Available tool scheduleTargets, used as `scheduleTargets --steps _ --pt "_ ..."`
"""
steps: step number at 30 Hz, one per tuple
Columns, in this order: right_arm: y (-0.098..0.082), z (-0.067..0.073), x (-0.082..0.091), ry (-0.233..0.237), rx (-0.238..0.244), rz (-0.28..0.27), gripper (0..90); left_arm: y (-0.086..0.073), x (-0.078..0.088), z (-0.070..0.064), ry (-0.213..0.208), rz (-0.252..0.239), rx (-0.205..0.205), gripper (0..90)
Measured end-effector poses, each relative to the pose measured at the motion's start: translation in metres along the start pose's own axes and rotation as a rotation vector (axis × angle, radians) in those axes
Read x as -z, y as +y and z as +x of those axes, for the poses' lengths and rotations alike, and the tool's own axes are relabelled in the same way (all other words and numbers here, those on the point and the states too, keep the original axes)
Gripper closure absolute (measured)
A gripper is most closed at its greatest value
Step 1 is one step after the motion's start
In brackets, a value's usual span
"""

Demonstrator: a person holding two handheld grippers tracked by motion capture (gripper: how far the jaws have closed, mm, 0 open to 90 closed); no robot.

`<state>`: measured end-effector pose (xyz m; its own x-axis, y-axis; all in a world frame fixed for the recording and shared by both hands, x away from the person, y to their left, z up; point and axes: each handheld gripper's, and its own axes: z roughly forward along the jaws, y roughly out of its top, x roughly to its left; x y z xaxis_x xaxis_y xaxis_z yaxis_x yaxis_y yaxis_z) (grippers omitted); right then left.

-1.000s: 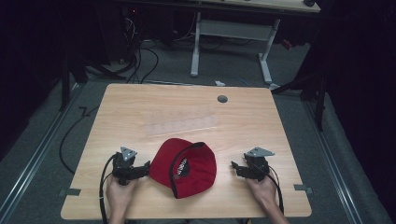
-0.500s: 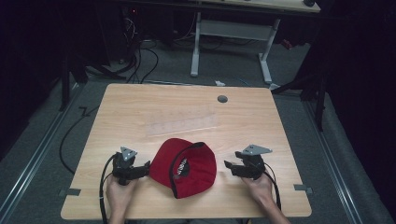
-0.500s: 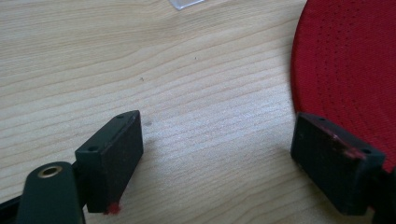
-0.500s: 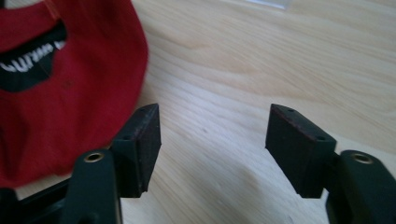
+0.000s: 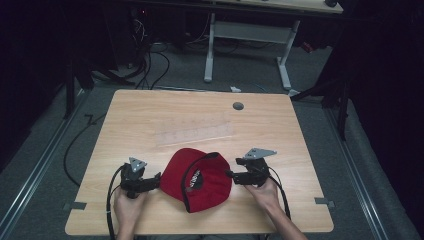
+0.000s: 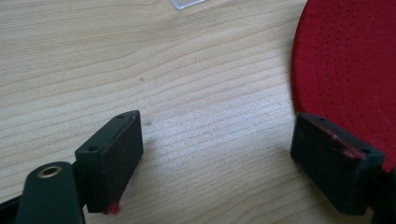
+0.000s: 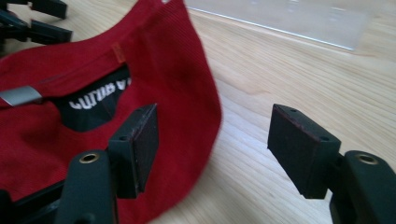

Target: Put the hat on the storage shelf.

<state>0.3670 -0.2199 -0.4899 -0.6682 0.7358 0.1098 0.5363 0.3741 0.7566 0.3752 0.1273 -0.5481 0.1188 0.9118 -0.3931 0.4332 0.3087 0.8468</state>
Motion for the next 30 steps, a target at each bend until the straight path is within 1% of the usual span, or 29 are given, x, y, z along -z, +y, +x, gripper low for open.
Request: scheduleTargets --steps 2,7,9,11,14,17,19,20,24,25,27,28,30 --pt "0.002 0.000 -0.002 0.001 0.007 0.002 32.3 0.000 0.000 0.000 0.000 0.000 0.000 17.2" --pt "0.013 0.002 -0.008 0.034 0.002 0.001 30.9 0.000 0.000 0.000 0.000 0.000 0.000 17.2" --pt "0.018 0.003 -0.012 0.043 0.015 0.012 30.2 0.000 0.000 0.000 0.001 0.000 0.000 17.2" --pt "0.022 0.005 -0.014 0.042 0.028 0.001 30.4 0.000 0.000 0.000 0.000 0.000 0.000 17.2" --pt "0.027 0.006 -0.021 0.057 0.027 0.005 30.0 0.000 0.000 0.000 0.001 0.000 0.000 17.2" --pt "0.032 0.007 -0.029 0.081 0.036 0.020 29.6 0.000 0.000 0.000 0.001 0.000 0.000 17.2" --pt "0.034 0.007 -0.034 0.099 0.037 0.029 29.6 0.000 0.000 0.000 0.001 0.000 0.000 17.2" --pt "0.036 0.008 -0.037 0.098 0.046 0.037 29.6 0.000 0.000 0.000 0.001 0.000 0.000 17.2" --pt "0.040 0.010 -0.046 0.101 0.069 0.042 30.4 0.000 0.000 0.000 0.001 0.000 0.000 17.2" --pt "0.041 0.011 -0.051 0.122 0.066 0.043 31.2 0.000 0.000 0.000 0.001 0.000 0.000 17.2" --pt "0.041 0.011 -0.053 0.128 0.058 0.051 31.7 0.000 0.000 0.000 0.001 0.000 0.000 17.2" --pt "0.040 0.012 -0.060 0.140 0.057 0.063 31.7 0.000 0.000 0.000 0.001 0.000 0.000 17.2" --pt "0.040 0.012 -0.063 0.146 0.055 0.064 31.7 0.000 0.000 0.000 0.001 0.000 0.000 17.2"
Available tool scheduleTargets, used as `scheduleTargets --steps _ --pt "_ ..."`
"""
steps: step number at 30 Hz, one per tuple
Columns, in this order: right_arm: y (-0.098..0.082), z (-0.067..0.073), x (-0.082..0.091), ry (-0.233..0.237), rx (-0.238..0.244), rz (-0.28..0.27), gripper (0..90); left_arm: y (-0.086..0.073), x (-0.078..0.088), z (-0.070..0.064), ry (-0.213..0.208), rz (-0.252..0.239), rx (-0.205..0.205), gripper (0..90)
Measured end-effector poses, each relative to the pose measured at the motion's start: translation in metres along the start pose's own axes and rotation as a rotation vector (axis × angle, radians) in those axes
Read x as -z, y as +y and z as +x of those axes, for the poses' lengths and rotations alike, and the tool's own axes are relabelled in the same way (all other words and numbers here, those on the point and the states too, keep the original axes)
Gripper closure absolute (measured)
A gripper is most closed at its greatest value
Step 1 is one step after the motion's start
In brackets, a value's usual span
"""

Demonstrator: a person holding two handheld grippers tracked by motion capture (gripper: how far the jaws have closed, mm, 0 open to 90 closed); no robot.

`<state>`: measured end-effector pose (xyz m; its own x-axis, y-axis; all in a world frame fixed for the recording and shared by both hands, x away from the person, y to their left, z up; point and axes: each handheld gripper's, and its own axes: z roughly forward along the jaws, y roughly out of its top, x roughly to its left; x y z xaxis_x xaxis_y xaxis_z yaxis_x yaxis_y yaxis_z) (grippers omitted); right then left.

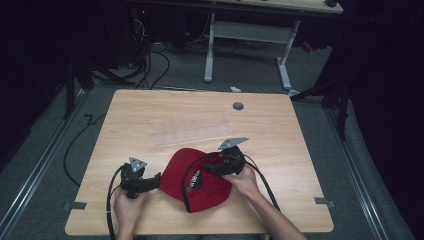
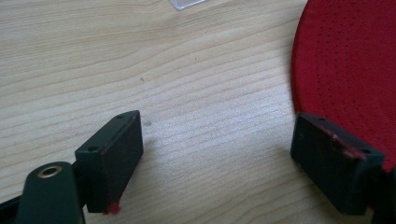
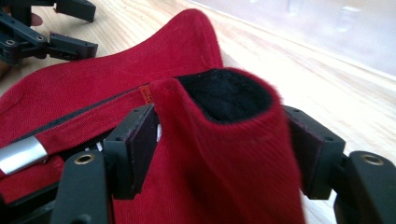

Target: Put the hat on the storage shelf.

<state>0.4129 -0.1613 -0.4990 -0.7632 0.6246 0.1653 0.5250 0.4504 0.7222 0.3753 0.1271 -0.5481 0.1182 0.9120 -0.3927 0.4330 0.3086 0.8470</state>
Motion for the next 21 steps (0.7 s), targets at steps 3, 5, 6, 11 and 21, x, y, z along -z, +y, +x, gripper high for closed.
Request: scheduleTargets --steps 3,5,6,11,21 --pt "-0.001 0.000 -0.010 -0.005 -0.001 0.013 35.2 0.000 0.000 0.000 -0.001 0.000 0.000 17.3" --pt "-0.002 0.001 -0.016 0.001 0.002 0.029 36.7 0.000 0.000 0.000 -0.002 0.000 -0.001 17.3" --pt "-0.002 0.001 -0.016 0.001 0.002 0.029 36.7 0.000 0.000 0.000 -0.002 0.000 0.000 17.3" --pt "-0.003 0.001 -0.019 0.009 0.018 0.037 44.8 0.000 0.000 0.000 -0.002 0.000 -0.001 17.4" --pt "-0.004 -0.002 -0.009 0.064 0.039 0.041 78.6 0.000 0.000 0.000 -0.001 -0.001 0.000 17.8"
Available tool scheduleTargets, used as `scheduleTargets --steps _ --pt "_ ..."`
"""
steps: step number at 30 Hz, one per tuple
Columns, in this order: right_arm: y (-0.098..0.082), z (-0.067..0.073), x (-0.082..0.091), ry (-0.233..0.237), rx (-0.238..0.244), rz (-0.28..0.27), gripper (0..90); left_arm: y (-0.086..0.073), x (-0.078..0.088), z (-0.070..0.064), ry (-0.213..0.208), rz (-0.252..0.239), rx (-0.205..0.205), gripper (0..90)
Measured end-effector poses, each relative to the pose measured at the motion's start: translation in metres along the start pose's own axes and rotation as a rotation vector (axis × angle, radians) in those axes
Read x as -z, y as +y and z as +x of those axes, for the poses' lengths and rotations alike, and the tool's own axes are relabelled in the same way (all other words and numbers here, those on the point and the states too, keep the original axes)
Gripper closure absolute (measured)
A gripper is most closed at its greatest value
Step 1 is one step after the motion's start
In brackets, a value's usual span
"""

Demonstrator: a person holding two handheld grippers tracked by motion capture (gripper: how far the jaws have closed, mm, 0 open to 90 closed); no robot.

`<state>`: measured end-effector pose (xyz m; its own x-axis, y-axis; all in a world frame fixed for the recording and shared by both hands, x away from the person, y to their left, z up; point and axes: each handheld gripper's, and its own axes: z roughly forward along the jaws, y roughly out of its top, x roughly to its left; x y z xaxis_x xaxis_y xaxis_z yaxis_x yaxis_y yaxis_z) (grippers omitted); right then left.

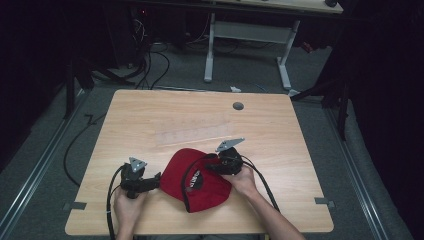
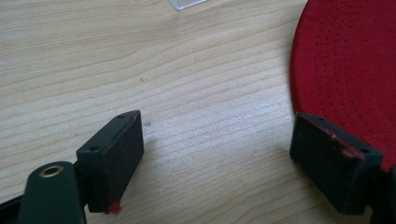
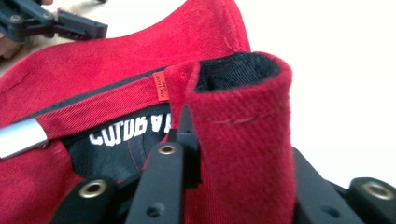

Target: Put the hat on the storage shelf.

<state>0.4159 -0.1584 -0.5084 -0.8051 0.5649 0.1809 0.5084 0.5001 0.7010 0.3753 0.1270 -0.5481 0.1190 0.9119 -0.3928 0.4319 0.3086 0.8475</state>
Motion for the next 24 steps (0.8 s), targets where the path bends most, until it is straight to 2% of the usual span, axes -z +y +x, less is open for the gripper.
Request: scheduleTargets --steps 5,11,18,24 --pt "-0.001 0.001 0.006 0.032 0.006 0.008 83.6 0.000 0.000 0.000 0.000 0.000 0.000 17.8" --pt "-0.001 0.005 0.017 0.046 0.015 -0.005 85.0 0.000 0.000 0.000 0.000 0.000 0.000 17.7" --pt "-0.001 0.004 0.040 0.055 -0.023 -0.042 85.6 0.000 0.000 0.000 0.000 -0.001 0.003 17.7" --pt "-0.002 0.003 0.063 0.034 -0.049 -0.074 85.7 0.000 0.000 0.000 0.000 0.000 0.002 17.7"
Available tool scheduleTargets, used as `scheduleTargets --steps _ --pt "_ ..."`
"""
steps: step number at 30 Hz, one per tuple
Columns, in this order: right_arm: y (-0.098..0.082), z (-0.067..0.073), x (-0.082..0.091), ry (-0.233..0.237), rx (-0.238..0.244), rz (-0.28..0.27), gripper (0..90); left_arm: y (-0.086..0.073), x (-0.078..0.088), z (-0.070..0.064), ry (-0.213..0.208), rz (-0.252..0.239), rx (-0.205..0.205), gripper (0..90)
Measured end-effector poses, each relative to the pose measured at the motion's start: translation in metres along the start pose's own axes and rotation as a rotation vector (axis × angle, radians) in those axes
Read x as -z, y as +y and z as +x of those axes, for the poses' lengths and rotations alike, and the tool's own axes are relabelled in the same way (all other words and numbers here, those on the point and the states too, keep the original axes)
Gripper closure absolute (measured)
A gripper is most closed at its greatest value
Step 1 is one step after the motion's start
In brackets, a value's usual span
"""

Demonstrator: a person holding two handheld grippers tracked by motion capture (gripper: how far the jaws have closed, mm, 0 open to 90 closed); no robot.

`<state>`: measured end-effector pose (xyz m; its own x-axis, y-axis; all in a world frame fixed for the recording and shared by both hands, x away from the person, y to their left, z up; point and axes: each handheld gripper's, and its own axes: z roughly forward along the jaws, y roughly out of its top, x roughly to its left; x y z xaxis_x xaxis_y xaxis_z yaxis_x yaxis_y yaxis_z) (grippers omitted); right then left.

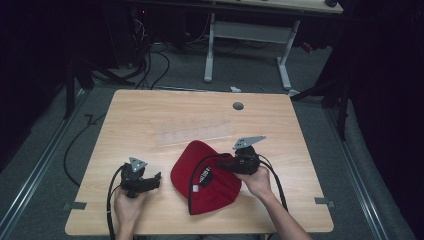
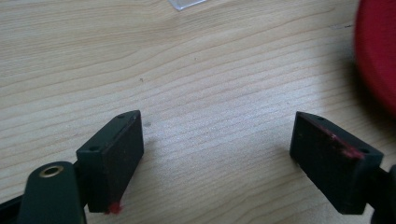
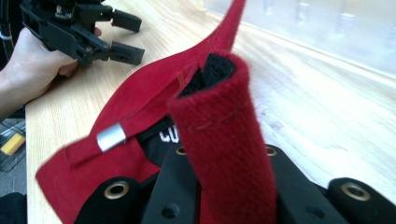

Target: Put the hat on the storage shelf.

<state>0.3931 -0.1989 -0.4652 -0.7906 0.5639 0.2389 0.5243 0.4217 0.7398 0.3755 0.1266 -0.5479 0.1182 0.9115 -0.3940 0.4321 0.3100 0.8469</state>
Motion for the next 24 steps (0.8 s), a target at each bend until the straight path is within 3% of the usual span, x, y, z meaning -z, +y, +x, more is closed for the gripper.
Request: scheduleTargets --steps 12,16,24 --pt "-0.001 -0.005 0.038 -0.055 -0.056 -0.048 85.8 0.000 0.000 -0.002 -0.002 0.005 -0.003 18.0" --pt "-0.003 -0.008 0.045 -0.067 -0.086 -0.059 85.9 -0.001 0.002 -0.009 -0.008 0.035 -0.012 20.7" --pt "-0.006 -0.012 0.059 -0.094 -0.129 -0.078 85.9 -0.010 0.023 -0.054 -0.207 0.016 -0.095 17.8"
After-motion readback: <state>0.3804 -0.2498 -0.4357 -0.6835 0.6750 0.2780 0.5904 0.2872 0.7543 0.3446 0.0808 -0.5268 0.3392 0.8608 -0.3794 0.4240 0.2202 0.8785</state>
